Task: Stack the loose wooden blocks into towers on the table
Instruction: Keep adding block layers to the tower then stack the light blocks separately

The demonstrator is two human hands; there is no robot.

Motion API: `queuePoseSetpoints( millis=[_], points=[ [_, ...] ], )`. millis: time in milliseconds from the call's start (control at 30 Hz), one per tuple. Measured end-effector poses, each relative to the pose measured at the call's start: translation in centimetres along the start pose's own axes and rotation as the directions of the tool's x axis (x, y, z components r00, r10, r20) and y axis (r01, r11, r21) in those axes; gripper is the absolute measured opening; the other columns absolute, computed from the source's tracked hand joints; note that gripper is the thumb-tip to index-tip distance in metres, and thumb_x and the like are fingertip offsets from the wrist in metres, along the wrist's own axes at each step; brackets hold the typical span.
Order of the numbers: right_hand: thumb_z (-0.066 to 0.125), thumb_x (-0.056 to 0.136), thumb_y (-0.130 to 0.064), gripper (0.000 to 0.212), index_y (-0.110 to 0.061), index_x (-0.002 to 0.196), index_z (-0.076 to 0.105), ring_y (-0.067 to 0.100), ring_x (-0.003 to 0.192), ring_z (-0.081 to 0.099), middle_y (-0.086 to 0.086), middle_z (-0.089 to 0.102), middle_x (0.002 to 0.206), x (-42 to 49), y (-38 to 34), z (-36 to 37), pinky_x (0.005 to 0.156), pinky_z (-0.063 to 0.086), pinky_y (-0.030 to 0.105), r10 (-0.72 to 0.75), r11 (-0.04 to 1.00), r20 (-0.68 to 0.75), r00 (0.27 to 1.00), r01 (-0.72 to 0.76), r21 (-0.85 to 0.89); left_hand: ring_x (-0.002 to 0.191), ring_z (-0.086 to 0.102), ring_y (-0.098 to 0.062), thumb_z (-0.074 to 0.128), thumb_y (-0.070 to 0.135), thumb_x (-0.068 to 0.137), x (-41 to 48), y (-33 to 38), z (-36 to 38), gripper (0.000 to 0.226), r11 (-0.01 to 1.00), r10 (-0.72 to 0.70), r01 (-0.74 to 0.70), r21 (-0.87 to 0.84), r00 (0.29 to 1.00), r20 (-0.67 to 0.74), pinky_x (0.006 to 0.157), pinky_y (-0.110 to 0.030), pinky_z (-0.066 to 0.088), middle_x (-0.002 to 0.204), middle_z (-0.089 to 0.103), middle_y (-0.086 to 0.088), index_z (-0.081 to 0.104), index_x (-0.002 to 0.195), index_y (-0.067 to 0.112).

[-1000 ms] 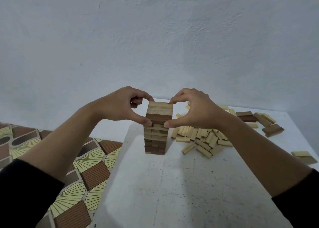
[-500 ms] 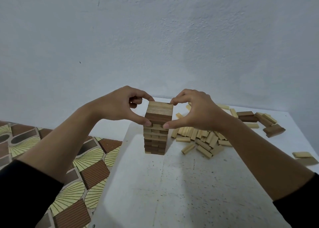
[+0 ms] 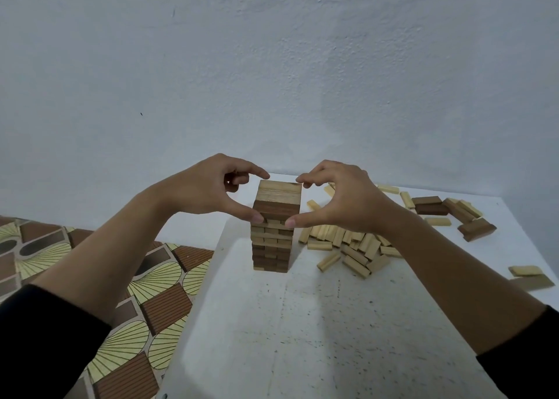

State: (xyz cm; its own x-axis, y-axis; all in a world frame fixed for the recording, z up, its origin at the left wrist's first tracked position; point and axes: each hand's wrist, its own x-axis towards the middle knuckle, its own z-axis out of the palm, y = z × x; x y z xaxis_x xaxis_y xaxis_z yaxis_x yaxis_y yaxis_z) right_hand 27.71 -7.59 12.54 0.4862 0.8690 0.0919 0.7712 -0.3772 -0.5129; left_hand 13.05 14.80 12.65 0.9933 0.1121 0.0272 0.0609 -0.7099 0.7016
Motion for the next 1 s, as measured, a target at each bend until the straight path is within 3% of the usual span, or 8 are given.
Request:
queuePoseSetpoints(
  millis=[167, 267, 500, 767, 833, 900, 1000],
  points=[
    [0.074, 0.055, -0.077, 0.088, -0.038, 0.132, 0.06, 0.004, 0.11, 0.051, -0.021, 0.056, 0.113, 0.0, 0.1, 0.1, 0.107, 0.032, 0.046, 0.011, 1.0, 0.011, 1.0, -0.012, 0.018, 0.066, 0.042, -0.006, 0.086, 0.061, 0.057, -0.3, -0.2, -0.2, 0.076, 1.0, -0.011, 0.011, 0.003, 1.0, -0.024, 0.063, -0.018, 0.038, 0.076, 0.043, 0.012, 0.066, 0.126, 0.033],
    [0.078, 0.057, -0.074, 0.082, -0.039, 0.129, 0.062, 0.003, 0.108, 0.051, -0.022, 0.056, 0.11, 0.1, 0.1, 0.2, 0.106, 0.033, 0.045, 0.01, 0.999, -0.003, 1.0, -0.01, 0.031, 0.067, 0.042, -0.007, 0.085, 0.062, 0.06, -0.5, -0.6, -0.2, 0.073, 1.0, -0.014, 0.014, 0.002, 1.0, -0.022, 0.063, -0.023, 0.039, 0.08, 0.046, 0.011, 0.066, 0.125, 0.036],
    [0.078, 0.057, -0.074, 0.076, -0.041, 0.123, 0.065, 0.002, 0.107, 0.051, -0.022, 0.057, 0.108, 0.2, 0.2, 0.2, 0.106, 0.034, 0.045, 0.004, 0.999, -0.002, 1.0, -0.004, 0.048, 0.068, 0.043, -0.007, 0.083, 0.062, 0.061, -0.4, -0.9, 0.1, 0.069, 1.0, -0.006, 0.006, 0.01, 1.0, -0.024, 0.064, -0.017, 0.04, 0.085, 0.049, 0.011, 0.067, 0.123, 0.038],
    [0.07, 0.052, -0.084, 0.091, -0.039, 0.13, 0.061, 0.0, 0.107, 0.053, -0.024, 0.057, 0.108, -0.1, 0.8, 0.6, 0.104, 0.039, 0.045, 0.006, 0.996, -0.005, 1.0, -0.005, 0.086, 0.071, 0.045, -0.006, 0.081, 0.067, 0.06, -0.3, -0.8, 0.2, 0.075, 1.0, -0.027, 0.027, 0.008, 0.999, -0.038, 0.065, -0.018, 0.042, 0.088, 0.052, 0.015, 0.064, 0.127, 0.039],
    [0.065, 0.054, -0.088, 0.095, -0.037, 0.135, 0.059, -0.002, 0.11, 0.053, -0.024, 0.058, 0.11, -0.6, 1.2, 1.2, 0.101, 0.044, 0.04, 0.033, 0.981, -0.056, 0.998, -0.022, 0.192, 0.079, 0.051, -0.006, 0.074, 0.08, 0.059, -0.8, -1.0, 0.5, 0.079, 0.998, -0.064, 0.065, 0.013, 0.996, -0.069, 0.07, -0.022, 0.045, 0.096, 0.056, 0.017, 0.062, 0.128, 0.043],
    [0.059, 0.07, -0.083, 0.084, -0.034, 0.138, 0.057, -0.005, 0.116, 0.052, -0.023, 0.06, 0.117, -1.5, 1.4, 2.5, 0.103, 0.045, 0.035, 0.092, 0.925, -0.144, 0.985, -0.031, 0.379, 0.095, 0.057, -0.004, 0.062, 0.088, 0.065, -1.4, -1.1, 1.5, 0.075, 0.994, -0.11, 0.108, -0.024, 0.977, -0.182, 0.08, -0.028, 0.051, 0.106, 0.06, 0.02, 0.061, 0.127, 0.047],
    [0.035, 0.091, -0.069, 0.07, -0.029, 0.148, 0.046, -0.012, 0.129, 0.042, -0.02, 0.052, 0.14, -3.2, 1.1, 4.9, 0.116, 0.036, 0.034, 0.2, 0.804, -0.194, 0.96, -0.048, 0.593, 0.12, 0.055, 0.001, 0.039, 0.083, 0.085, -2.8, -0.3, 4.6, 0.068, 0.959, -0.226, 0.13, -0.253, 0.888, -0.4, 0.107, -0.043, 0.046, 0.126, 0.063, 0.022, 0.06, 0.133, 0.04]
  ],
)
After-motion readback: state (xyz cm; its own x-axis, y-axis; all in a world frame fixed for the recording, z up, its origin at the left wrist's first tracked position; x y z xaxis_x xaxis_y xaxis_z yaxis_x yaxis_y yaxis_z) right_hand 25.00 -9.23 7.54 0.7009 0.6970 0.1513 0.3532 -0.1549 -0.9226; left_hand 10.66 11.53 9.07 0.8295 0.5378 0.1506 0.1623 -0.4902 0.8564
